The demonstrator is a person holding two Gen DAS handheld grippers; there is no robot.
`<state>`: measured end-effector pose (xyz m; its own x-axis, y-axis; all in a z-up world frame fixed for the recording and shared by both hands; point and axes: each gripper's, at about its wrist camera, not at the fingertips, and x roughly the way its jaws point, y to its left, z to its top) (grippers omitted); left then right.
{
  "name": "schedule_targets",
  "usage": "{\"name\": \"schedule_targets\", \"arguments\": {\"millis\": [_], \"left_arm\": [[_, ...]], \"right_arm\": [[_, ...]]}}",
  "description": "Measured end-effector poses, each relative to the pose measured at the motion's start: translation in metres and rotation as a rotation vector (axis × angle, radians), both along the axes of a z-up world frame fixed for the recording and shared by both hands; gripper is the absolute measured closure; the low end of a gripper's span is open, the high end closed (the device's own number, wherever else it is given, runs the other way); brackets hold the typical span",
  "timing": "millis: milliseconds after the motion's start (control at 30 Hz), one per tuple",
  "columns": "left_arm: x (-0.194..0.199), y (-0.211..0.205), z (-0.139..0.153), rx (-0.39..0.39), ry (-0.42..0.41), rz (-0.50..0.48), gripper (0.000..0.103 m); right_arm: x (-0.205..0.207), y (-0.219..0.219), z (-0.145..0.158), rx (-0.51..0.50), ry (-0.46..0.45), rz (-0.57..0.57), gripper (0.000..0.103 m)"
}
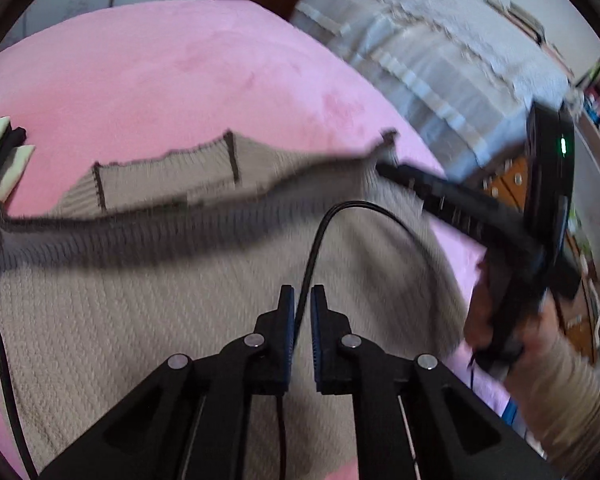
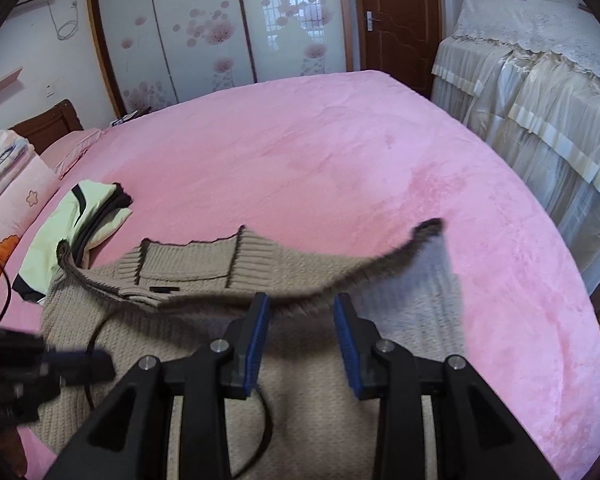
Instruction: Fold large clothes
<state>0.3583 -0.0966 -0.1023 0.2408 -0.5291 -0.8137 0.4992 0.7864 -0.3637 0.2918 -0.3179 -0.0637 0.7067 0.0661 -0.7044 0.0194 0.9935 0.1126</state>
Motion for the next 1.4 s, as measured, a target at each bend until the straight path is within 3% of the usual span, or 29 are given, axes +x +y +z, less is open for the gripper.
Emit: {"name": "schedule_targets", "arguments": {"millis": [133, 200, 333, 500, 633, 767, 833, 900, 967, 1000, 1067, 1167, 1233, 1300, 1333, 1367, 1400], "left_arm": [[-0.010, 0.025, 0.003, 0.086, -0.014, -0.012, 0.079], [-0.009, 0.044, 0.007, 0.102, -0.003, 0.004, 0.078], [0.006, 0.097, 0.018, 0.217, -0.093, 0.158, 0.078], [0.048, 0.168, 0.020, 0.260, -0.137, 0.430, 0.077], [0.077, 0.188, 0.004, 0.276, -0.121, 0.500, 0.077], [0.081, 0.196, -0.006, 0.276, -0.056, 0.493, 0.077], [0.079, 0.197, -0.005, 0.293, -0.073, 0.468, 0.076], [0.080, 0.195, -0.003, 0.308, -0.093, 0.454, 0.070], [0.083, 0.191, -0.002, 0.277, -0.090, 0.424, 0.051], [0.084, 0.185, -0.002, 0.270, -0.099, 0.402, 0.048], [0.085, 0.172, -0.002, 0.313, -0.146, 0.346, 0.046], [0.090, 0.154, -0.012, 0.463, -0.219, 0.297, 0.046], [0.101, 0.152, -0.022, 0.518, -0.214, 0.304, 0.046], [0.111, 0.156, -0.028, 0.497, -0.185, 0.336, 0.055], [0.115, 0.158, -0.029, 0.475, -0.170, 0.342, 0.085], [0.119, 0.161, -0.033, 0.462, -0.140, 0.360, 0.096], [0.121, 0.163, -0.035, 0.460, -0.128, 0.376, 0.096]], "right_arm": [[0.000, -0.031, 0.004, 0.025, -0.007, -0.059, 0.067], [0.002, -0.044, 0.002, 0.029, -0.003, -0.086, 0.065], [0.012, -0.072, -0.011, 0.045, 0.036, -0.145, 0.062], [0.031, -0.096, -0.030, 0.090, 0.094, -0.176, 0.062], [0.050, -0.104, -0.042, 0.119, 0.135, -0.167, 0.062], [0.059, -0.102, -0.047, 0.104, 0.155, -0.142, 0.062], [0.062, -0.101, -0.050, 0.128, 0.171, -0.118, 0.062], [0.065, -0.100, -0.055, 0.141, 0.192, -0.104, 0.062], [0.066, -0.101, -0.060, 0.144, 0.212, -0.099, 0.062], [0.067, -0.101, -0.061, 0.149, 0.215, -0.099, 0.062], [0.067, -0.102, -0.064, 0.160, 0.219, -0.094, 0.062], [0.071, -0.104, -0.066, 0.167, 0.228, -0.082, 0.062], [0.074, -0.107, -0.067, 0.184, 0.228, -0.078, 0.062], [0.077, -0.110, -0.069, 0.204, 0.230, -0.079, 0.062], [0.079, -0.111, -0.070, 0.213, 0.233, -0.081, 0.062], [0.081, -0.112, -0.072, 0.222, 0.233, -0.085, 0.062], [0.082, -0.113, -0.073, 0.235, 0.231, -0.086, 0.062]]}}
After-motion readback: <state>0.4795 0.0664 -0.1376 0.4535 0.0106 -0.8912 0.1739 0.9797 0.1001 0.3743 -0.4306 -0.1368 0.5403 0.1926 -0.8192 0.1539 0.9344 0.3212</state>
